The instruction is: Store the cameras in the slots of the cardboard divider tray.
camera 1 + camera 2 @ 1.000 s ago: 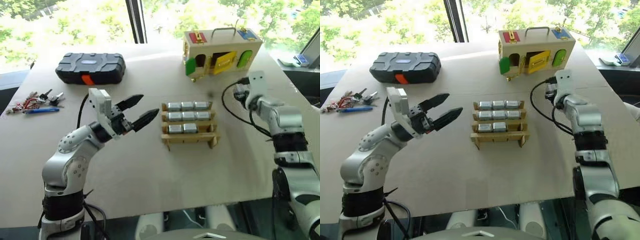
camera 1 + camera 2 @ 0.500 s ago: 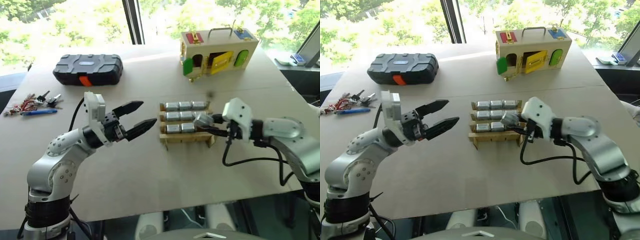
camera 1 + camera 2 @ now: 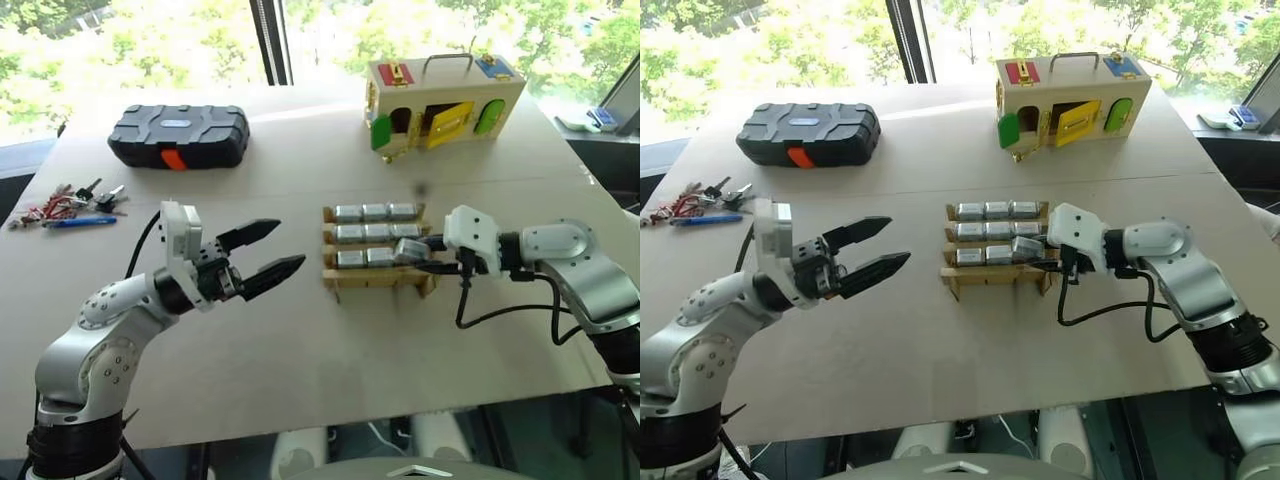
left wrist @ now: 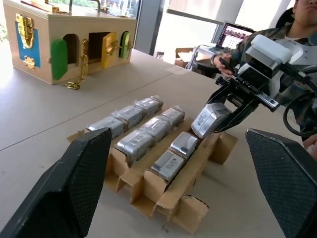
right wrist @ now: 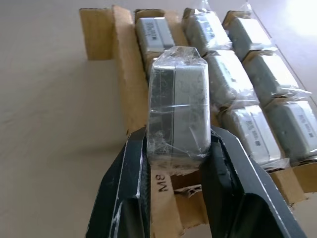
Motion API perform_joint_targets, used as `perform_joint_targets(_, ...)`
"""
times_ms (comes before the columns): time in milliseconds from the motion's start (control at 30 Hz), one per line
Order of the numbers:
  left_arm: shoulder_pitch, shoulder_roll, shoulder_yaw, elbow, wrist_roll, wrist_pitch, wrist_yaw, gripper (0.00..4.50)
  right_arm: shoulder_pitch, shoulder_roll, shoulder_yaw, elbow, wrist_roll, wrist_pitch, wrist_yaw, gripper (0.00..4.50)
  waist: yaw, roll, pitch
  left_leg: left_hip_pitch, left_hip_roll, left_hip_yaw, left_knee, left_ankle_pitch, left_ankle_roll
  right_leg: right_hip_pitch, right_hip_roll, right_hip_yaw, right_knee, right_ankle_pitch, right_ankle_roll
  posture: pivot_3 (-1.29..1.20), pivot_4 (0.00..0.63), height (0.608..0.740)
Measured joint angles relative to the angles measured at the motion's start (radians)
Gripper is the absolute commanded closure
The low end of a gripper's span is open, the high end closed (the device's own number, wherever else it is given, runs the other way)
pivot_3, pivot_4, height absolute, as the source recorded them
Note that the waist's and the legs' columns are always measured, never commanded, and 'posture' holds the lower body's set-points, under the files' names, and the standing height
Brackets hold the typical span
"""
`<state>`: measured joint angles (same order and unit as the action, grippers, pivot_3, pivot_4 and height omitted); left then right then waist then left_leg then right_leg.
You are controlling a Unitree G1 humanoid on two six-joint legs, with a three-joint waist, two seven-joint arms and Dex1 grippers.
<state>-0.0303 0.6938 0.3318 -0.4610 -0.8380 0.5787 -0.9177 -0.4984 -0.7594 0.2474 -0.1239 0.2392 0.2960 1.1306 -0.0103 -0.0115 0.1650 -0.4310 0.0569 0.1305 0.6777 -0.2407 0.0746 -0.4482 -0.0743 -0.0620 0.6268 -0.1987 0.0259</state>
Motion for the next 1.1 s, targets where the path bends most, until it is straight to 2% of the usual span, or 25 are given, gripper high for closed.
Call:
perform_joint_targets(367, 0.076, 0.104, 0.057, 0.009, 0.01, -0.062, -0.17, 0.0, -0.052, 0.051, 0.013, 0.158, -0.069, -0.114, 0.043, 3.66, 0.001, 0.001, 0.0, -0.001, 0.0, 0.0, 0.0, 0.002, -0.004, -0.001, -0.001, -0.001, 0.0, 0.0, 0.0, 0.0, 0.15, 0.74)
perform_joint_targets(700, 0.096, 0.108, 0.066, 0.019, 0.011, -0.071, -0.198, 0.0, -0.119, 0.06, 0.05, 0.242, -0.105, -0.183, 0.154, 3.66, -0.001, 0.001, 0.0, -0.001, -0.001, 0.0, 0.0, 0.002, -0.004, 0.0, -0.003, -0.001, 0.0, 0.0, 0.0, 0.0, 0.15, 0.74)
perform_joint_targets(733, 0.095, 0.108, 0.066, 0.019, 0.011, -0.071, -0.198, 0.0, -0.123, 0.062, 0.05, 0.25, -0.105, -0.185, 0.161, 2.63, -0.001, 0.001, 0.0, -0.001, -0.001, 0.0, 0.0, 0.002, -0.004, 0.0, -0.003, -0.001, 0.0, 0.0, 0.0, 0.0, 0.15, 0.74)
perform_joint_targets(767, 0.095, 0.108, 0.066, 0.019, 0.011, -0.071, -0.195, 0.0, -0.13, 0.067, 0.05, 0.265, -0.105, -0.185, 0.17, 2.37, -0.001, 0.001, 0.0, -0.001, -0.001, 0.0, 0.0, 0.002, -0.004, 0.0, -0.003, -0.001, 0.0, 0.0, 0.0, 0.0, 0.15, 0.74)
perform_joint_targets(800, 0.095, 0.108, 0.066, 0.018, 0.011, -0.071, -0.189, 0.0, -0.146, 0.08, 0.05, 0.289, -0.105, -0.185, 0.176, 1.79, -0.002, 0.001, 0.0, -0.001, -0.001, 0.0, 0.0, 0.002, -0.004, 0.0, -0.003, -0.001, 0.0, 0.0, 0.0, 0.0, 0.15, 0.74)
perform_joint_targets(900, 0.097, 0.107, 0.066, 0.011, 0.01, -0.07, -0.184, 0.0, -0.152, 0.084, 0.048, 0.296, -0.103, -0.19, 0.182, 0.51, -0.002, 0.001, 0.0, -0.001, -0.001, 0.0, 0.0, 0.002, -0.005, 0.0, -0.003, -0.001, 0.0, 0.0, 0.0, 0.0, 0.15, 0.74)
perform_joint_targets(1100, 0.114, 0.098, 0.066, 0.005, 0.021, -0.063, -0.122, 0.0, -0.07, 0.066, 0.0, 0.179, -0.072, -0.147, 0.145, 0.51, 0.001, 0.002, 0.001, -0.001, -0.001, 0.0, 0.0, 0.002, -0.005, -0.001, -0.007, -0.001, 0.0, 0.0, 0.0, 0.0, 0.15, 0.74)
